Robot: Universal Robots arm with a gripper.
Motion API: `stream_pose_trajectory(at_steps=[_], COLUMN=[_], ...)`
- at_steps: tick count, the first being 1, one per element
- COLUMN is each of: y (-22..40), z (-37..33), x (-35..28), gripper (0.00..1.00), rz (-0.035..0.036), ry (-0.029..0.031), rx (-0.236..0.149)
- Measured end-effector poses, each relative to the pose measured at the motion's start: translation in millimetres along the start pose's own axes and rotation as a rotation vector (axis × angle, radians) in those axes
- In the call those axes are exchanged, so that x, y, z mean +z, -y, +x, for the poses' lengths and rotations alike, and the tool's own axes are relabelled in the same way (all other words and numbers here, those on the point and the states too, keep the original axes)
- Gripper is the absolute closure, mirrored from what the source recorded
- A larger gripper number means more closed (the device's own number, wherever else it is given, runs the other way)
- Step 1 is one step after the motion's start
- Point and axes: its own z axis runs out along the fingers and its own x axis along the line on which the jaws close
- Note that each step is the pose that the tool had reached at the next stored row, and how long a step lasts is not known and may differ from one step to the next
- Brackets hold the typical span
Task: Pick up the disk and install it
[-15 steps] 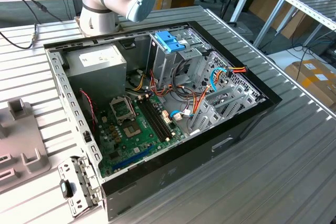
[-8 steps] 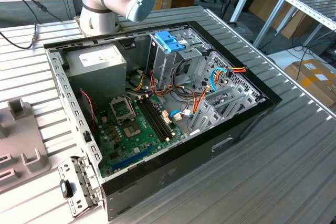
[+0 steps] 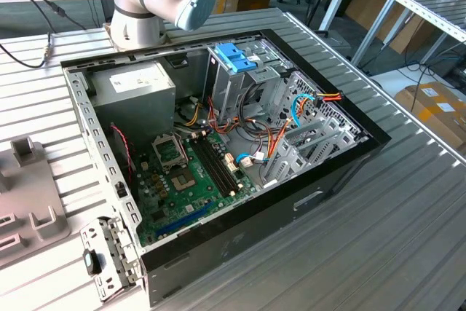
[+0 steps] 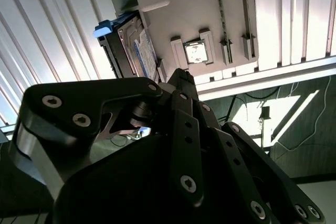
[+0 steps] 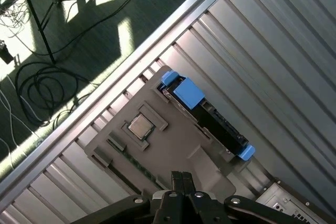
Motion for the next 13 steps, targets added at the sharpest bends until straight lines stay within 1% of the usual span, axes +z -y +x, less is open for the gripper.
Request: stream_pose_trajectory(at_steps=[13], y=[0.0], z=[0.0], x=[0.0], gripper=[0.89], rz=[-0.001], ry=[0.0019], rx=[-0.032])
